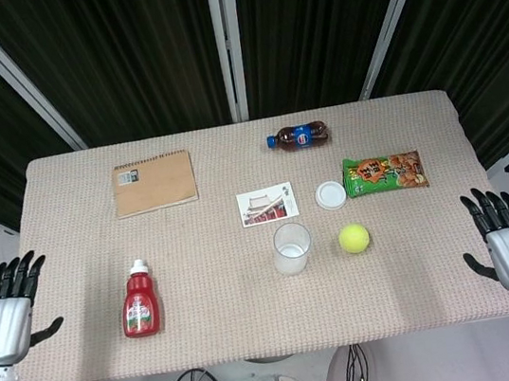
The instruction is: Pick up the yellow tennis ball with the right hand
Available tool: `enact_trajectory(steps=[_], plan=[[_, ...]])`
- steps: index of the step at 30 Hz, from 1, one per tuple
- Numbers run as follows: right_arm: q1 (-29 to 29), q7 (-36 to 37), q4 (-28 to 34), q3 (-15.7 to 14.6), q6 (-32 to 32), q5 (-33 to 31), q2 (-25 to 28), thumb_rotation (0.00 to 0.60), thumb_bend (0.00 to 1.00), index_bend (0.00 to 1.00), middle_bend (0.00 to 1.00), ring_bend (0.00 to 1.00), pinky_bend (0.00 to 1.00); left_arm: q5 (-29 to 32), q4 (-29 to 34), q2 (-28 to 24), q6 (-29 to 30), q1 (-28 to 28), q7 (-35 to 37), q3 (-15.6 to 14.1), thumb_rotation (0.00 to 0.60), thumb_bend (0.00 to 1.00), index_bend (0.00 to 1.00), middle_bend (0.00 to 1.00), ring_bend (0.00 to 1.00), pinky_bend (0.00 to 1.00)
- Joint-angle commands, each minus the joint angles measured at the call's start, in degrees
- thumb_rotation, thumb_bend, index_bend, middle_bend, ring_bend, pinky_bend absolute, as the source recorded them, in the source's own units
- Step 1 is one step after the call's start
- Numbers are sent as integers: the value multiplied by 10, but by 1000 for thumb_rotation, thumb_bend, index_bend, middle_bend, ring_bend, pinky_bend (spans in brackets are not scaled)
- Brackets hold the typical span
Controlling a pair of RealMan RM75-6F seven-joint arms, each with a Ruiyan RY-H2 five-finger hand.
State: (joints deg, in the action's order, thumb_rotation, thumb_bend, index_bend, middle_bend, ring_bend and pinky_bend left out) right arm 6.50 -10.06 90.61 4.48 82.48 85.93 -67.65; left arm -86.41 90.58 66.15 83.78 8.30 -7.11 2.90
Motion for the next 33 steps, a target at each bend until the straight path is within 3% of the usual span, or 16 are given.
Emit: enact_trajectory(steps=[1, 5, 12, 16, 22, 28, 33], plan=[[25, 3, -5, 3, -28, 9, -9, 600, 145, 0, 0, 0, 0, -1, -2, 2, 0, -1, 1, -1, 600, 111, 10, 0, 0, 0], [55, 37, -3, 1, -68, 23, -12, 600, 145, 0, 0, 0, 0, 1, -6, 6, -1, -1, 2, -3, 600, 111, 10, 0, 0, 0], [124, 24, -17, 12, -186, -22, -53, 600, 145, 0, 0, 0, 0, 1, -4, 4, 0, -3, 6, -4, 600, 112, 10, 0, 0, 0], [150, -12, -56, 21, -210, -42, -98, 600, 146, 0, 0, 0, 0, 2, -3, 4, -1, -2, 5, -3, 600, 112, 10, 0, 0, 0], [176, 4, -103, 20, -233, -44, -141, 600, 159, 0, 0, 0, 4, 7, -2, 2, -6, -1, 4, -2, 600, 111, 10, 0, 0, 0], [194, -9, -111, 17, -252, -54, -160, 600, 176, 0, 3, 0, 83, 12, -2, 0, -11, -1, 6, -3, 600, 112, 10, 0, 0, 0], [203, -22, -115, 18, -256, -64, -175, 600, 186, 13, 97, 86, 249, 12, 0, -2, -12, -1, 7, -4, 600, 112, 10, 0, 0, 0]])
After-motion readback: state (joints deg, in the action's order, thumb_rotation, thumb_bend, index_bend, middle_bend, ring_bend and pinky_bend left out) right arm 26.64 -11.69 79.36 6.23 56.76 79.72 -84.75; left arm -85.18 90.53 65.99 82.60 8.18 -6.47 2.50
